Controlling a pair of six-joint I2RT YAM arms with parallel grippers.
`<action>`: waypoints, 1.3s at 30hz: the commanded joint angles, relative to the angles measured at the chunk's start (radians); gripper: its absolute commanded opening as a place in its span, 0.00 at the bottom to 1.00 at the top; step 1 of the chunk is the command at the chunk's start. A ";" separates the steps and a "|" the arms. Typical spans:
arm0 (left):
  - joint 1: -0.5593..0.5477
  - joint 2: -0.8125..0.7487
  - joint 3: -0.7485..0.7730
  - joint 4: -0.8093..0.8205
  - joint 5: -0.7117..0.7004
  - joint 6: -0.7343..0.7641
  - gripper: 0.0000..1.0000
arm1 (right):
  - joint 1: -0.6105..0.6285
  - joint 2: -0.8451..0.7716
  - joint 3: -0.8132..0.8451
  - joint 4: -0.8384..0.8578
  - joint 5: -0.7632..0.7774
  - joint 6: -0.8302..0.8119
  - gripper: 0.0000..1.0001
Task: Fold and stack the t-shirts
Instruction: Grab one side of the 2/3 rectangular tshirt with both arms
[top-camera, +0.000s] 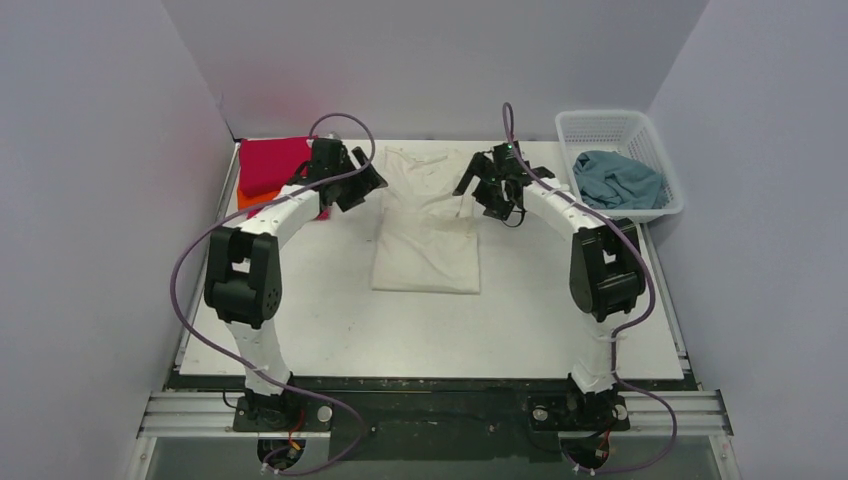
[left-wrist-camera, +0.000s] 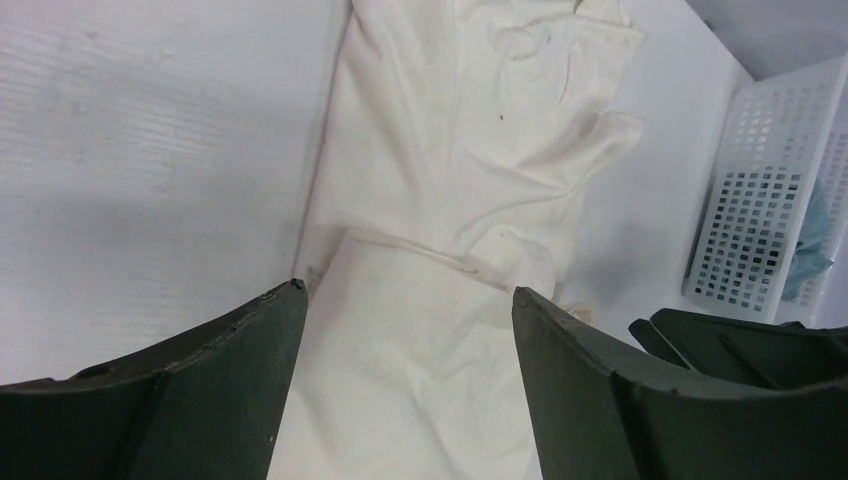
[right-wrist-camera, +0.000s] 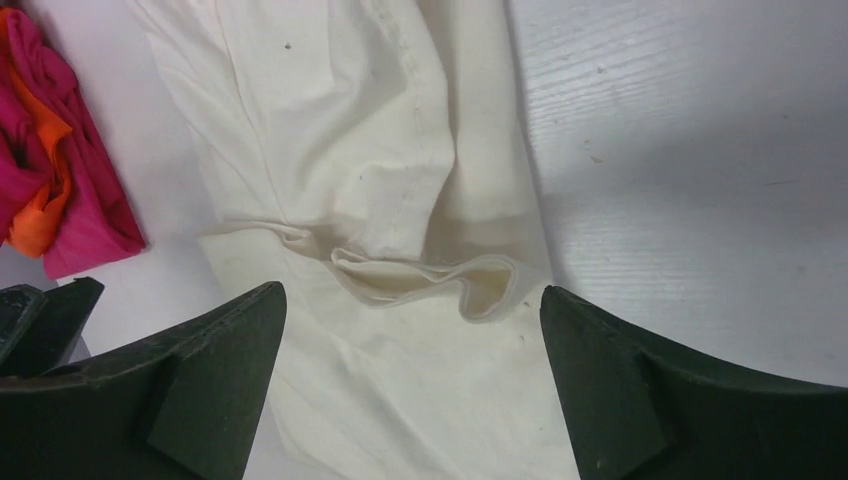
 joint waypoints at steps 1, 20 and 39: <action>0.036 -0.155 -0.069 -0.035 -0.035 0.028 0.85 | -0.007 -0.140 -0.049 -0.080 0.026 -0.031 0.95; -0.095 -0.432 -0.681 0.001 0.000 0.003 0.87 | 0.139 -0.513 -0.742 0.077 0.077 0.135 0.88; -0.154 -0.275 -0.662 0.033 -0.031 -0.004 0.20 | 0.163 -0.383 -0.782 0.138 0.112 0.189 0.29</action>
